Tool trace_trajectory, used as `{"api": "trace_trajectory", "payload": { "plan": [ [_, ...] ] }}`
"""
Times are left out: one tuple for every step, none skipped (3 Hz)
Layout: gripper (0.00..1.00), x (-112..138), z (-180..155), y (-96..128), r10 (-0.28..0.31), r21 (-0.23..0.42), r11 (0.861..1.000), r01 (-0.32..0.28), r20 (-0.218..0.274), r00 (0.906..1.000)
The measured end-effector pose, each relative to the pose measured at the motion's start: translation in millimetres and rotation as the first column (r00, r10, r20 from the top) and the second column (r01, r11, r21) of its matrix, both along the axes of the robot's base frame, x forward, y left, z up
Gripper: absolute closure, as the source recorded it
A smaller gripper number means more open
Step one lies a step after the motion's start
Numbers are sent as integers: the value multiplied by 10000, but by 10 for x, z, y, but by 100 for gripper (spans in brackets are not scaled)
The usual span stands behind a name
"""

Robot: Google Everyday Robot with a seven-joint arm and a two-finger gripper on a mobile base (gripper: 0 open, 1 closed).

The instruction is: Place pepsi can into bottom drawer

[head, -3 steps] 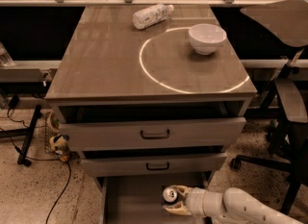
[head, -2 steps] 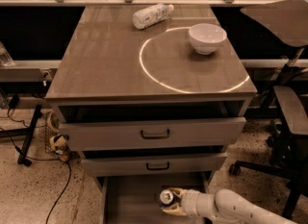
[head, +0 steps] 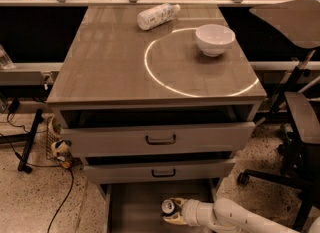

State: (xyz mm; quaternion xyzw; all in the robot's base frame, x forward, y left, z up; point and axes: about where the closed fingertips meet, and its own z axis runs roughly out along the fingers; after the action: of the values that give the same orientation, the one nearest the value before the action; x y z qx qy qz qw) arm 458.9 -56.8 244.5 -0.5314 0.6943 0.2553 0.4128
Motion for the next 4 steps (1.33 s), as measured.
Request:
{"api": "trace_trajectory", "payload": {
  "plan": [
    [100,96,-304,76,-145,-133,9998,146,55,9999],
    [75,262,-567,175,-408,-173,9990,409,42,9992],
    [44,364,-650,227,-497,-153,9986,498,71,9987],
    [21,394,-670,229,-539,-161,9984,540,44,9985]
  ]
}}
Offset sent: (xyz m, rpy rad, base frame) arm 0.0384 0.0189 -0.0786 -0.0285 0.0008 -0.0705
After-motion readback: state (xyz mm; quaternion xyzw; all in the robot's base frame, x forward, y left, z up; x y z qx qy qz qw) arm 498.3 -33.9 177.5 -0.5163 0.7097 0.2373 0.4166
